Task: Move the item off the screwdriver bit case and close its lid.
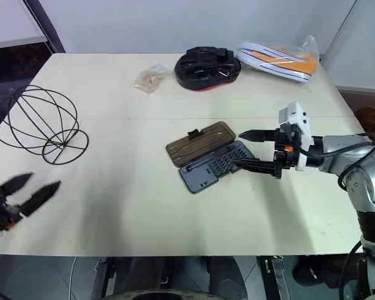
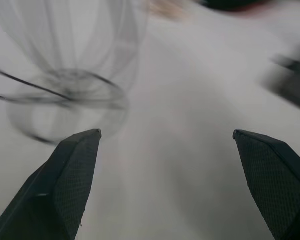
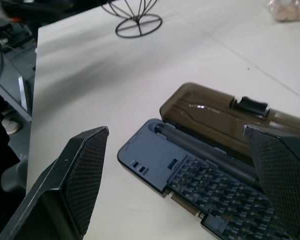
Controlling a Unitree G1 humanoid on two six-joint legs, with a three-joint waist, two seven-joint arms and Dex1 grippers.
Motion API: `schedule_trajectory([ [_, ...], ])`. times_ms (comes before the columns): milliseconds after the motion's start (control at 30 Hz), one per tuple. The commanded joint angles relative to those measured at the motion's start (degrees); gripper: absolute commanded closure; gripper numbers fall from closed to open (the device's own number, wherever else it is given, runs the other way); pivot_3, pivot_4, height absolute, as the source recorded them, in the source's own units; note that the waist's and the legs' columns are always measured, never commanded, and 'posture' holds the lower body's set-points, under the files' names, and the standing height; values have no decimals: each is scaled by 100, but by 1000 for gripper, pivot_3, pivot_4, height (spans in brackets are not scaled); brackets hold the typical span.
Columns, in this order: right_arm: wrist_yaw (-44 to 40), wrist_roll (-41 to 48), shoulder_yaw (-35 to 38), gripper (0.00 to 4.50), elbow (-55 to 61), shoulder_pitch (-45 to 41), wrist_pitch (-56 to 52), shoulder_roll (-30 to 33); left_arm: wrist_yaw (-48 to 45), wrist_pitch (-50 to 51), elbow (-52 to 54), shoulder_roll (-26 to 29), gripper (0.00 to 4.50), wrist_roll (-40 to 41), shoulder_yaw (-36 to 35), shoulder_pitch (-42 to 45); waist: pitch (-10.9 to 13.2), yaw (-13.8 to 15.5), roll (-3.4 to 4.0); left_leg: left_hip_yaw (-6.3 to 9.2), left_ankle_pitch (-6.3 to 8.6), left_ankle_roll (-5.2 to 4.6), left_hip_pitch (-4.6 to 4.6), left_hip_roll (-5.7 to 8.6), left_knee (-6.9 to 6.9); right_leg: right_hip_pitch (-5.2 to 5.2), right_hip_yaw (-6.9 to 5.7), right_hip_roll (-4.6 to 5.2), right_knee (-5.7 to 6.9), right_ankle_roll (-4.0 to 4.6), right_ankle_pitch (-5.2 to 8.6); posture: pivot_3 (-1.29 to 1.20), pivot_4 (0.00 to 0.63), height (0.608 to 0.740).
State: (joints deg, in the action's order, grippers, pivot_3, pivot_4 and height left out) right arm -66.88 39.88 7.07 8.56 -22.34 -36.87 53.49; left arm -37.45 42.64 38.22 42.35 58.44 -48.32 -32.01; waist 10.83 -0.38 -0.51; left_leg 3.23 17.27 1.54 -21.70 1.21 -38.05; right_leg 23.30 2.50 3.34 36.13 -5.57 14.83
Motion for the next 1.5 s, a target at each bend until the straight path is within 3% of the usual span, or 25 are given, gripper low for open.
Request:
schedule_trajectory([
  [33, 55, -265, 0, 0, -193, -244, 259, -80, -214, 184, 624, 605, 62, 460, 395, 385, 0, 34, 5, 1, 0, 1, 1, 0, -3, -3, -2, 0, 0, 1, 1, 0, 150, 740],
  [200, 8, -729, -295, 0, -606, -680, 501, -133, -234, 328, 141, 1355, 62, 418, 1867, 2249, 0, -22, 6, -10, -2, 2, 18, 1, -6, -17, -2, -16, 0, 1, 0, 0, 150, 740],
  [333, -199, -770, -316, 0, -509, -818, 535, -38, -385, 219, -747, 1332, 62, -345, 3265, 3905, 1, -56, 8, -12, -2, 2, 11, -1, -1, -3, 1, -38, 6, -25, -14, 0, 150, 740],
  [467, -268, -393, -18, 0, 121, -679, 174, 148, -840, -313, -2396, 648, 62, -1680, 4806, 5704, 3, -21, 9, -8, -3, 2, 6, 1, 0, 2, 0, -53, 10, -25, -15, 0, 150, 740],
  [667, 195, 299, 674, 0, 1371, -201, -527, 287, -1902, -1404, -5196, -512, 62, -3264, 6190, 7706, 3, 9, 6, -2, -3, 2, -26, 10, -11, 21, -5, -53, 10, -26, -15, 0, 150, 740],
  [1033, 1343, 1293, 1905, 0, 2717, 573, -1347, 335, -2352, -3123, -8977, -2078, 62, -4921, 6557, 9407, 3, 17, 1, -7, -5, 1, -84, 11, -22, 89, 2, -54, 29, -34, -19, 0, 150, 740],
  [1300, 1585, 1145, 2149, 0, 2768, 1280, -1313, 516, -2539, -3487, -9486, -2446, 62, -5377, 6423, 9476, 3, 80, -1, -12, -5, 0, -84, 12, -28, 93, 5, -51, 41, -35, -20, 0, 150, 740],
  [1433, 1584, 940, 2177, 0, 2610, 1515, -1217, 578, -2495, -3552, -9613, -2502, 1211, -5607, 6429, 9446, 3, 102, -1, -12, -5, 0, -84, 12, -42, 94, 7, -52, 54, -35, -19, 0, 150, 740],
  [1500, 1508, 868, 2220, 0, 2558, 1651, -1135, 599, -2529, -3611, -9625, -2517, 2253, -5668, 6413, 9406, 3, 106, -1, -11, -4, -1, -86, 13, -57, 94, 7, -54, 66, -35, -19, 0, 150, 740],
])
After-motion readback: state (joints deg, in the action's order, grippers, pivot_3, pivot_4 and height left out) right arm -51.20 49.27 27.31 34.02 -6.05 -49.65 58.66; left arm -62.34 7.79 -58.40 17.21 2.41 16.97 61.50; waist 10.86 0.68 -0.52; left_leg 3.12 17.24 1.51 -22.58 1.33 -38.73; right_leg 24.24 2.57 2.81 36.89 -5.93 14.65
